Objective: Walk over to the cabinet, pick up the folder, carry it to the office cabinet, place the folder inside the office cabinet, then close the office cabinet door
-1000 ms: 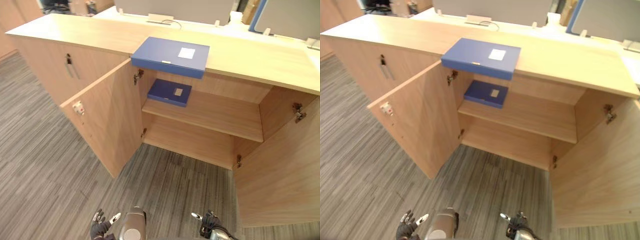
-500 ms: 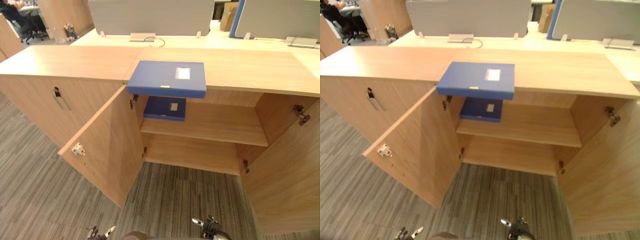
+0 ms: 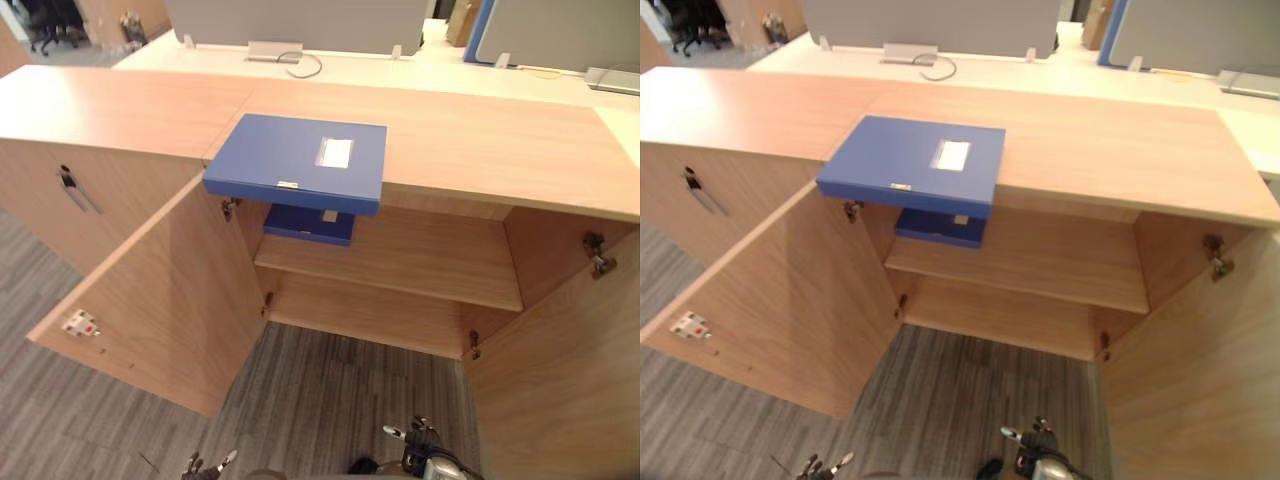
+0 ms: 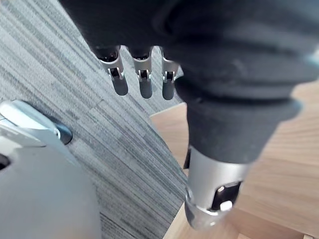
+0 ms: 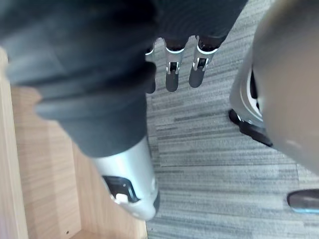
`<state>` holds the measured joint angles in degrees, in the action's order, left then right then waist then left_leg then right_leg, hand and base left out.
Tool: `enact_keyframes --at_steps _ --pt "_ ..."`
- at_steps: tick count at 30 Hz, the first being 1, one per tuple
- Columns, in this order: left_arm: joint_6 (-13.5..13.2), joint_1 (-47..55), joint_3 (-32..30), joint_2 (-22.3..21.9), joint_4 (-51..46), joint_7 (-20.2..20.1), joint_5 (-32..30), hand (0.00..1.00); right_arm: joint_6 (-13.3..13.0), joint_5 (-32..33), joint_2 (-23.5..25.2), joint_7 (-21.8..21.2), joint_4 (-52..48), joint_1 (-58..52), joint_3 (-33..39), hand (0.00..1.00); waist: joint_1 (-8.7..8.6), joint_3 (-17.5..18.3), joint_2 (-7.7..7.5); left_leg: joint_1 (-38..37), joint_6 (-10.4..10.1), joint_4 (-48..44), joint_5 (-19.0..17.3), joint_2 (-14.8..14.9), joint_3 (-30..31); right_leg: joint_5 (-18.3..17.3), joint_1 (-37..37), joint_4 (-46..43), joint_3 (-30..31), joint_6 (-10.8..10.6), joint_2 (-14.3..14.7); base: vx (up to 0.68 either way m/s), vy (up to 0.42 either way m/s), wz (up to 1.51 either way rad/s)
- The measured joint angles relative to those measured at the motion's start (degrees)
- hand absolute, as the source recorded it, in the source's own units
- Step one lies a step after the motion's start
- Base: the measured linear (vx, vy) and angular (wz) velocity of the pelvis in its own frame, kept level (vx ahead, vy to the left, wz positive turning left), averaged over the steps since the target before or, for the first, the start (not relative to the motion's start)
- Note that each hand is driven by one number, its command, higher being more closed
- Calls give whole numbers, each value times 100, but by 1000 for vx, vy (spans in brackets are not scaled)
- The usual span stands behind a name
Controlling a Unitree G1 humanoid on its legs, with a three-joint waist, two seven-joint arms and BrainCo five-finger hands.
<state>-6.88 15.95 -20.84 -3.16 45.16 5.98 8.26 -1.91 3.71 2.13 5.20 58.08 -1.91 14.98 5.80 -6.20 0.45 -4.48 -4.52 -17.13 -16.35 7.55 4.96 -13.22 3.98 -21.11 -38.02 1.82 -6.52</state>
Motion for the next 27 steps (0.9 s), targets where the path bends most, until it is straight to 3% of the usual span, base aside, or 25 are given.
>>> enact_keyframes --at_steps 2,5,6,8,10,12,13,14,16,19,21,23,27 --pt "39 -2 56 10 -214 -32 7 0 -3 114 23 7 -14 -32 -40 0 -12 -7 -20 445 -219 -1322 -188 153 56 -71 -337 235 -105 53 247 294 -63 13" --pt "66 -20 164 17 -419 -63 8 0 -2 204 38 12 -67 4 -80 0 -16 -54 15 1023 -596 -2874 68 198 -21 -106 -668 417 -75 76 335 267 43 -11" --pt "74 -29 190 49 -576 -67 4 0 5 210 41 35 -91 4 -112 0 -23 -100 -8 1273 -545 -3583 39 281 -276 -96 -889 548 -15 60 341 334 74 -14" --pt "78 -31 279 55 -937 -69 -33 0 7 218 45 82 -189 39 -165 0 8 -253 -63 1696 -119 -4192 -191 370 -818 -16 -1321 862 167 -74 291 331 116 -30" --pt "79 11 413 60 -1222 -77 -158 0 3 234 35 115 -228 129 -165 0 81 -267 -83 2010 161 -3892 -353 343 -1075 15 -1337 865 414 -127 131 259 242 -64" --pt "80 71 521 59 -1592 -108 -218 0 -1 232 29 120 -237 255 -197 0 142 -318 -97 2276 263 -2879 -383 277 -1063 39 -1333 752 696 -297 -108 267 329 -76" --pt "72 197 642 39 -1966 -145 -196 0 0 205 -44 123 -305 245 -395 0 150 -295 22 2182 208 -1627 388 341 -1014 -67 -1337 557 874 -592 -205 309 369 -59" --pt "51 206 680 148 -2174 -190 -81 0 15 185 66 111 -324 228 -480 0 175 -388 -199 1927 205 -1528 454 84 -1216 -154 -1376 505 1041 -753 -491 315 362 -41" --pt "11 220 832 186 -2687 -341 350 0 14 163 100 71 -432 213 -551 0 122 -346 -285 1816 281 -1295 474 -107 -1201 -136 -1367 854 1075 -728 -492 260 274 1" --pt "-98 313 1145 293 -3449 -794 1441 0 9 -27 95 -12 -655 247 -645 0 159 -355 -274 1377 443 -812 542 -315 -1352 -67 -1371 1346 1199 -671 -343 128 111 -2" --pt "-144 374 1295 338 -3622 -1046 2107 0 -4 -72 94 -91 -695 236 -829 0 151 -333 -278 1096 467 -557 557 -432 -1435 356 -1359 1454 1351 -615 -345 61 14 -6" --pt "-137 419 1582 342 -3808 -1218 2864 0 12 -205 94 -191 -652 209 -981 0 174 -208 -307 1021 430 -336 621 -480 -1469 537 -1318 1565 1463 -724 -339 70 -22 -4" --pt "-30 539 2013 334 -4156 -1232 3029 0 78 -278 38 -270 -526 219 -1063 0 154 -172 -249 884 306 169 907 -489 -1467 673 -1337 1767 1469 -703 -250 60 -91 -5"
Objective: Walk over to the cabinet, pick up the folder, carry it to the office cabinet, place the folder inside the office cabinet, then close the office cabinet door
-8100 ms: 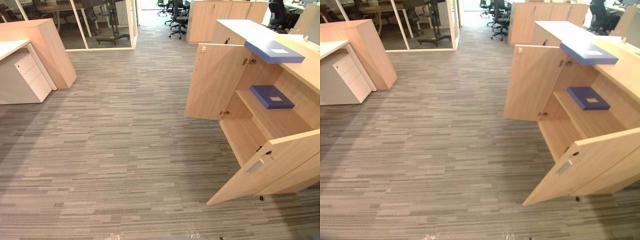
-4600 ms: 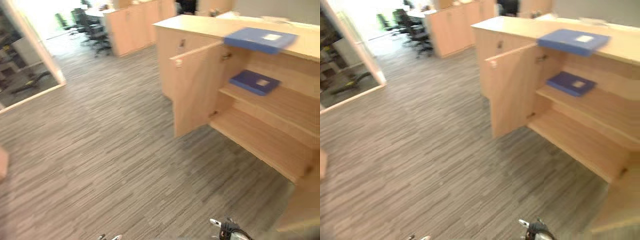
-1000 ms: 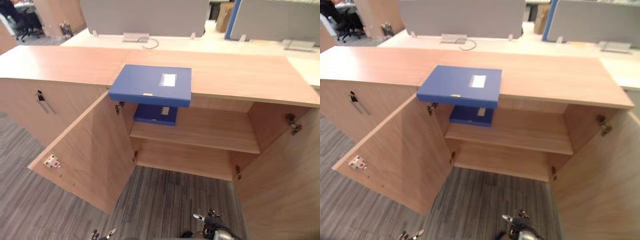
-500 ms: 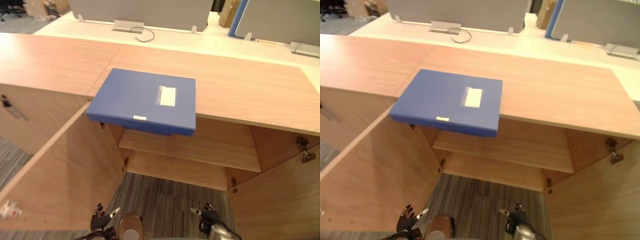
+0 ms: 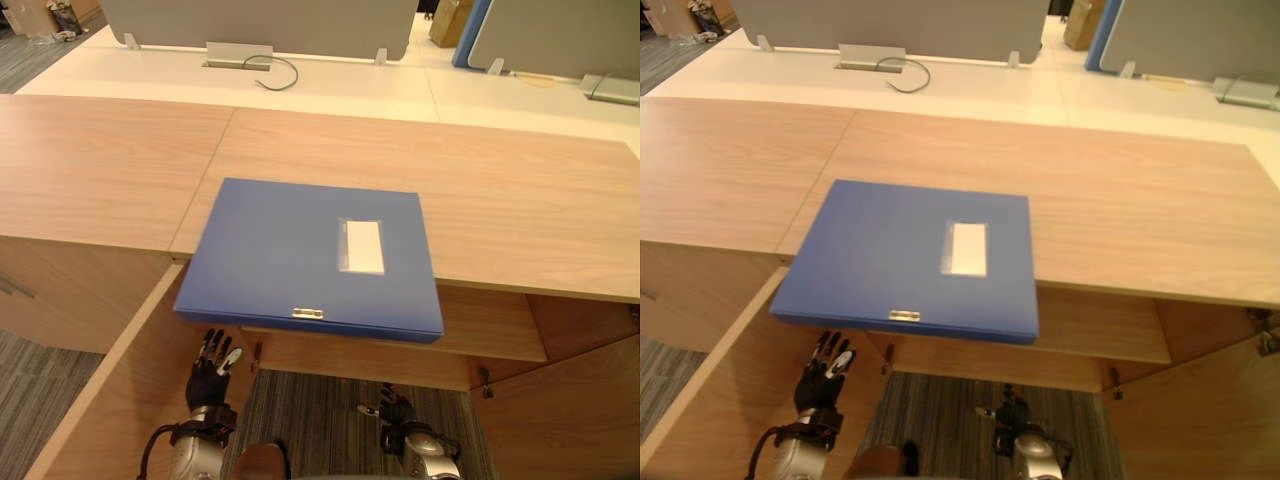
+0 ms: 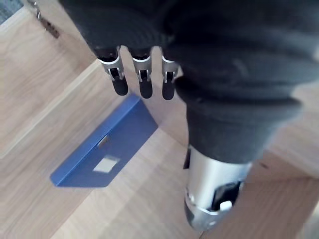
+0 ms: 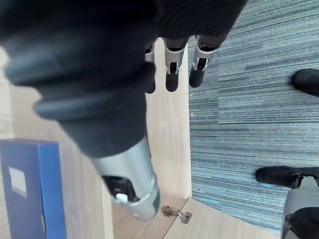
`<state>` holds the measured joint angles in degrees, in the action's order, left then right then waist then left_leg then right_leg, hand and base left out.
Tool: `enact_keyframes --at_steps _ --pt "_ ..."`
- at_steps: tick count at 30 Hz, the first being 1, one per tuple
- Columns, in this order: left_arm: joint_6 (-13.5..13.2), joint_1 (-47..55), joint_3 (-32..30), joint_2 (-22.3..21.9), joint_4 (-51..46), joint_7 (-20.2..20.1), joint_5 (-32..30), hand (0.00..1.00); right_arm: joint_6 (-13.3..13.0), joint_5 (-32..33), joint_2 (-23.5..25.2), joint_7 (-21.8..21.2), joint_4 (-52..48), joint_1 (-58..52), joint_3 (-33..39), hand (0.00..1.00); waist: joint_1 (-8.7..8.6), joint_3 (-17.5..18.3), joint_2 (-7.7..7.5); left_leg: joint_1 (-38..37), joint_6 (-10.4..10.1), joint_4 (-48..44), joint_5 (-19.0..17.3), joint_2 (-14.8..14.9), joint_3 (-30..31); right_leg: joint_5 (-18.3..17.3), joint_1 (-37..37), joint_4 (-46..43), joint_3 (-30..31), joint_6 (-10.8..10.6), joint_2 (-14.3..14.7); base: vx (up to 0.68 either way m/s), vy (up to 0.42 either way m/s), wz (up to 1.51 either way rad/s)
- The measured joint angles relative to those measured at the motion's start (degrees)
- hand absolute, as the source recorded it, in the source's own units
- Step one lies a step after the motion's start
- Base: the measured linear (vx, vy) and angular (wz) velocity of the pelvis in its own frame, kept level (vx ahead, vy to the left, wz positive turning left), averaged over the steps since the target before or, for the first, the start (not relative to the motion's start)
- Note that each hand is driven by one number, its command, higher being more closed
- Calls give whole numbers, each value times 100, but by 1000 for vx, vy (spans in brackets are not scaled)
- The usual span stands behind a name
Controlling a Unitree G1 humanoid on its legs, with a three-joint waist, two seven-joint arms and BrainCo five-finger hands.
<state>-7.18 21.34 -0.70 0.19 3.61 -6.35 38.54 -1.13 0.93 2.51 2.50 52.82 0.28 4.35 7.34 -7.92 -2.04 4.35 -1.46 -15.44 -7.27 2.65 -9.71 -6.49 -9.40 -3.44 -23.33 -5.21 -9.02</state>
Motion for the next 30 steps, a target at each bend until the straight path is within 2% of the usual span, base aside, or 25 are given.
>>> enact_keyframes --at_steps 5,7,14,17,21,25,28,30 --pt "88 183 325 87 -161 -106 -36 0 11 -20 -174 -29 213 25 -188 0 -15 47 25 -410 -109 779 370 36 -2 73 -38 60 38 89 123 5 -91 -6" --pt "121 352 518 301 -284 -231 -72 0 15 -117 -278 -40 372 109 -194 0 -13 78 32 -481 -109 984 478 22 3 88 -14 61 45 113 132 0 0 0" --pt "181 829 621 863 -823 -440 -364 0 24 -227 -345 -148 678 398 -223 0 30 177 65 -551 20 1247 666 -64 23 323 6 144 64 177 99 -57 53 3" --pt "261 997 590 1127 -1125 -537 -671 0 49 -240 -372 -233 766 492 -222 0 77 183 66 -553 82 1363 798 -170 98 389 13 208 51 200 60 -135 86 12" --pt "337 1233 376 1264 -1432 -690 -985 0 122 -439 -413 -290 771 506 -219 0 161 184 68 -581 158 1648 1067 -301 257 388 26 204 -18 198 -30 -131 60 22" --pt "370 1707 119 1453 -2132 -933 -999 0 127 -439 -443 -361 1014 594 -214 0 196 176 82 -528 128 1790 1180 -373 512 320 18 153 -126 140 -82 -153 30 29" --pt "272 1945 13 1566 -2514 -1144 -844 0 123 -438 -449 -373 1038 594 -197 0 224 185 93 -467 112 1839 1242 -401 713 202 47 80 -290 13 -108 -140 8 34" --pt "147 2054 -76 1572 -2670 -1169 -603 0 111 -438 -463 -373 1044 598 -175 0 279 192 86 -431 101 1927 1383 -388 829 200 54 82 -411 9 -73 -63 -6 35"
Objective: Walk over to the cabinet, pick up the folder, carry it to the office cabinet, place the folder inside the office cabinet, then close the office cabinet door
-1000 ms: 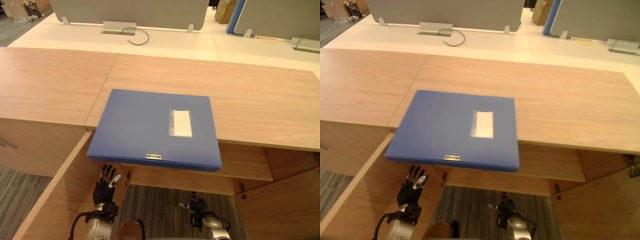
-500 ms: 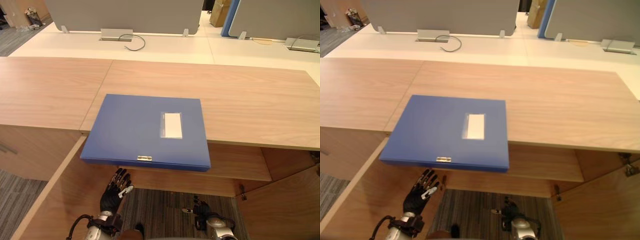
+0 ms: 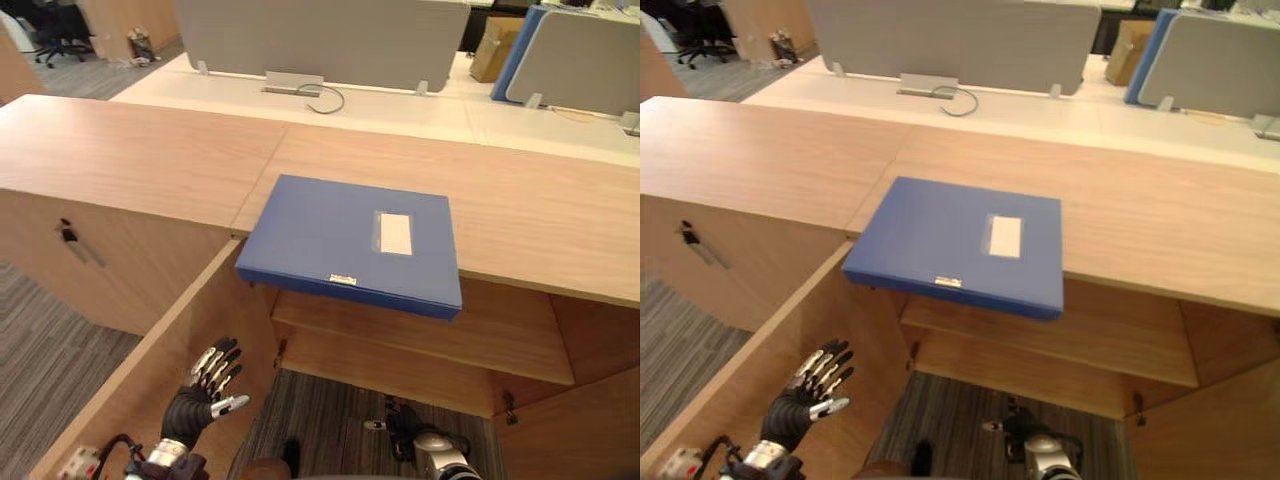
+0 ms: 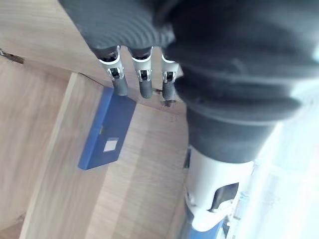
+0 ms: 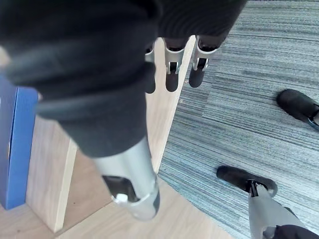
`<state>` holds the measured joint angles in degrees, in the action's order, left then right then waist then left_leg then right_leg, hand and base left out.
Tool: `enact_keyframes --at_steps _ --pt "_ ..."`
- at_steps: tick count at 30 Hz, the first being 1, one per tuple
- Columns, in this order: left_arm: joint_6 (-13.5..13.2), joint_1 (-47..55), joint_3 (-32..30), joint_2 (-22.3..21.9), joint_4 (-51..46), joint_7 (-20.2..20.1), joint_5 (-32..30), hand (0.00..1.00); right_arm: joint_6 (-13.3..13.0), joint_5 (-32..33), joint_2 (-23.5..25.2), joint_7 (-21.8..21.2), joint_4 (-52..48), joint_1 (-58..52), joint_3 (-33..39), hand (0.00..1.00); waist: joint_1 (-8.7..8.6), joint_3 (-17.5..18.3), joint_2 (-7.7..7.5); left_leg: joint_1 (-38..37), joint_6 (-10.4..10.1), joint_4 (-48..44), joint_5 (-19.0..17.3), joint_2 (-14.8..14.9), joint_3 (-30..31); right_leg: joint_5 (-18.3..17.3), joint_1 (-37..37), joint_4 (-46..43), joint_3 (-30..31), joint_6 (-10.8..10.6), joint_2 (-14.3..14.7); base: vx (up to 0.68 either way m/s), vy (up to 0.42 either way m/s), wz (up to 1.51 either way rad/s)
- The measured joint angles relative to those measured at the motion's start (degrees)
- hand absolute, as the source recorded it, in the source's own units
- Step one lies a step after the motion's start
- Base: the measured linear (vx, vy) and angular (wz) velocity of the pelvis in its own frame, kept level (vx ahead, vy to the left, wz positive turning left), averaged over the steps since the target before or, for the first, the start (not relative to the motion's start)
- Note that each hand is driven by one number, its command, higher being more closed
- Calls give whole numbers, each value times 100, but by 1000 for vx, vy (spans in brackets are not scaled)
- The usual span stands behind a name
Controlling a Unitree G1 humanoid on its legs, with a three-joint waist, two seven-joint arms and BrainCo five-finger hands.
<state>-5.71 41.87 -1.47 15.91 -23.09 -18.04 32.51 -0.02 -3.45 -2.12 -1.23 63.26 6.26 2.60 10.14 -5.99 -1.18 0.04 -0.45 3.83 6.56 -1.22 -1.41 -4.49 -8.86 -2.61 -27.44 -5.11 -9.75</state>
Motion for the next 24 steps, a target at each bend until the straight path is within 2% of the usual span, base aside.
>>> enact_keyframes --at_steps 2,5,7,9,11,12,14,15,16,20,23,24 --pt "-118 4 -69 -9 -28 2 348 0 -22 1 1 11 2 -1 18 0 21 5 -9 94 1 5 106 -4 142 1 1 11 -165 1 21 -19 -10 44" --pt "-172 -17 -506 -312 -426 3 820 0 -115 2 14 28 -1 -27 75 0 51 -12 -34 136 36 32 251 -34 308 47 -14 14 -352 29 30 20 -3 34" --pt "-397 -332 -1351 -932 -831 41 1114 0 -160 0 30 46 -4 -46 162 0 119 -9 -35 179 47 31 277 -56 410 52 -43 15 -420 28 34 35 -1 19" --pt "-653 -716 -1859 -1471 -991 194 1334 0 -189 -4 78 70 -15 -95 283 0 176 -8 -37 181 48 31 284 -66 464 56 -63 18 -467 24 54 23 -8 12" --pt "-885 -959 -1915 -1992 -1207 593 1404 0 -186 -32 123 93 -14 -168 290 0 175 -8 -44 154 58 30 305 -84 526 56 -125 19 -528 23 39 12 -3 17" --pt "-927 -992 -1858 -2104 -1289 771 1299 0 -185 -42 140 96 -15 -176 287 0 175 -9 -46 143 58 31 305 -84 531 56 -136 20 -533 24 32 3 6 9" --pt "-978 -1097 -1536 -2218 -1642 1441 584 0 -171 -127 243 103 -36 -193 282 0 159 -12 -51 66 56 32 303 -79 534 52 -223 27 -536 24 38 0 0 0" --pt "-978 -1148 -1442 -2227 -1745 1585 392 0 -167 -130 266 106 -60 -198 275 0 151 -11 -53 55 55 33 301 -75 534 50 -228 28 -536 23 40 0 0 0" --pt "-981 -1216 -1252 -2227 -1950 1883 -151 0 -150 -125 303 141 -86 -190 240 0 135 -11 -54 58 48 38 297 -62 534 43 -217 28 -536 34 52 0 0 0" --pt "-981 -1356 -994 -2152 -2255 2415 -1117 0 -87 -122 359 166 -96 -176 31 0 69 -17 -72 22 -1 103 310 -19 509 32 -185 72 -498 53 88 -35 4 -5" --pt "-977 -1555 -960 -2055 -2288 2981 -2285 0 -19 -110 421 213 -95 -111 -105 0 37 -8 -119 1 -7 106 305 30 408 46 -158 112 -370 70 135 -11 -13 -21" --pt "-976 -1667 -957 -2008 -2325 3246 -2974 0 -15 -108 447 258 -96 -82 -233 0 31 22 -173 29 -15 107 299 70 335 66 -92 138 -283 98 167 -4 -22 -29"
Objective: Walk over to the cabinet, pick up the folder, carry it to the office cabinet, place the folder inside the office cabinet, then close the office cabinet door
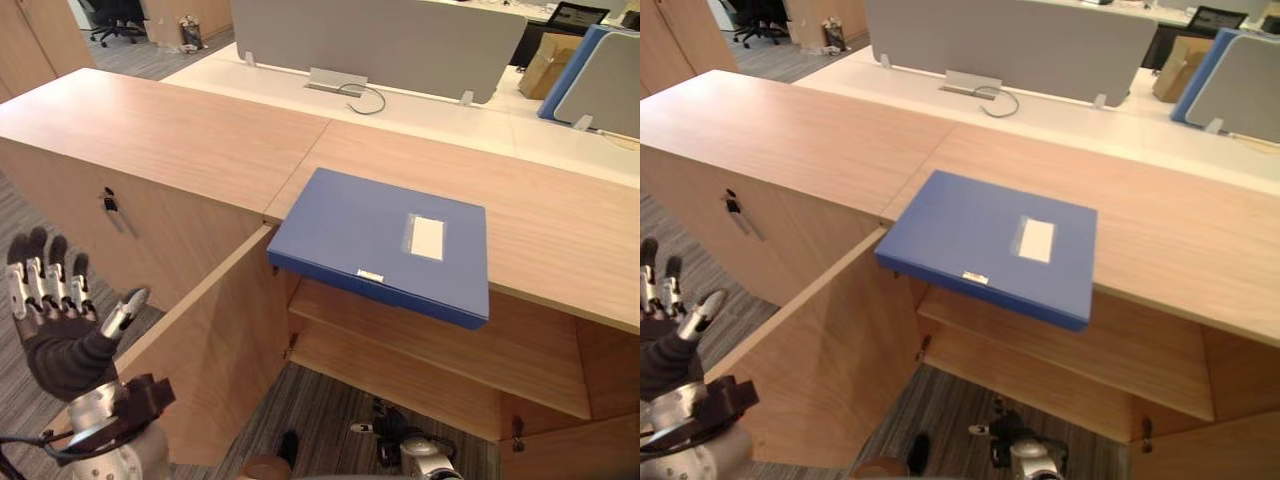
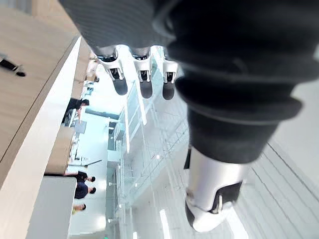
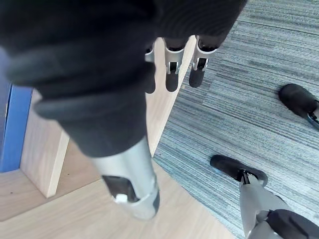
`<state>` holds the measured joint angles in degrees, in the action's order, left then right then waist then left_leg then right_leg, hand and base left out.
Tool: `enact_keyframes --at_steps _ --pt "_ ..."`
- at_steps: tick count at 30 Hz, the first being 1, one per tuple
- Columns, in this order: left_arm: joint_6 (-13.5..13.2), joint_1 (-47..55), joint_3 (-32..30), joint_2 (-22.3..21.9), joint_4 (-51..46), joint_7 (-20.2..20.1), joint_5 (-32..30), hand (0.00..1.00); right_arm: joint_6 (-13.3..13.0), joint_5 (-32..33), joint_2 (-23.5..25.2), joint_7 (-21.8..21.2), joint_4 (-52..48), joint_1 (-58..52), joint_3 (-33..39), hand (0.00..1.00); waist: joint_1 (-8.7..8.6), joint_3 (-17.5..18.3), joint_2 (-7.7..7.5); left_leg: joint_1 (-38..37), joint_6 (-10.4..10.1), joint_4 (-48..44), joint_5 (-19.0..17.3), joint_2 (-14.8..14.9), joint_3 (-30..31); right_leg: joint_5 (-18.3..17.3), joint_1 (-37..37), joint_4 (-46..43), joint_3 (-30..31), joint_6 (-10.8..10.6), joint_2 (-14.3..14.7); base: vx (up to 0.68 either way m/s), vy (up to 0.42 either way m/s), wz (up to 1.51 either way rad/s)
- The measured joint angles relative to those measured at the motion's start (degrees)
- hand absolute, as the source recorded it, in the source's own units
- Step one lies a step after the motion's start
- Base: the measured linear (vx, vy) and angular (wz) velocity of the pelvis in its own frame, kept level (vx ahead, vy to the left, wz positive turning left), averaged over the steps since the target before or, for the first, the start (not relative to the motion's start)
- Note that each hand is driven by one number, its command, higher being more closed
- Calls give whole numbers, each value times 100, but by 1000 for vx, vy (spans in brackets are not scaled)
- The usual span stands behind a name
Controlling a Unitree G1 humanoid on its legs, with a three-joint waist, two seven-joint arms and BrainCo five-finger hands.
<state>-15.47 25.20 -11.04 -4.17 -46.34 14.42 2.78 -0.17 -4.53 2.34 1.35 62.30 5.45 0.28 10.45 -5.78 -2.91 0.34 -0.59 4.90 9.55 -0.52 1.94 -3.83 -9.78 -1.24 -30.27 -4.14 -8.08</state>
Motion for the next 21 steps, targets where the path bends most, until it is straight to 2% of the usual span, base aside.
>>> enact_keyframes --at_steps 4,8,16,21 --pt "59 -225 42 112 -21 431 -1246 0 1 -2 17 78 1 46 -55 0 -40 33 -51 13 -15 -1 -12 78 -168 35 102 1 189 12 44 8 -30 -27" --pt "143 -306 194 436 -21 529 -2457 0 1 -26 -55 145 2 116 -281 0 -134 35 -51 -38 -45 -1 -43 134 -312 39 134 8 354 21 83 10 -23 -20" --pt "153 -681 1060 971 418 664 -3711 0 -9 -141 -205 163 44 165 -666 0 -182 102 -44 -47 -114 -1 -106 263 -644 103 284 40 711 100 189 6 -17 -24" --pt "155 -816 1606 1139 790 671 -4188 0 -15 -287 -235 163 71 156 -715 0 -232 226 -17 -73 -137 -2 -121 295 -729 110 289 79 799 113 233 7 -16 -11"
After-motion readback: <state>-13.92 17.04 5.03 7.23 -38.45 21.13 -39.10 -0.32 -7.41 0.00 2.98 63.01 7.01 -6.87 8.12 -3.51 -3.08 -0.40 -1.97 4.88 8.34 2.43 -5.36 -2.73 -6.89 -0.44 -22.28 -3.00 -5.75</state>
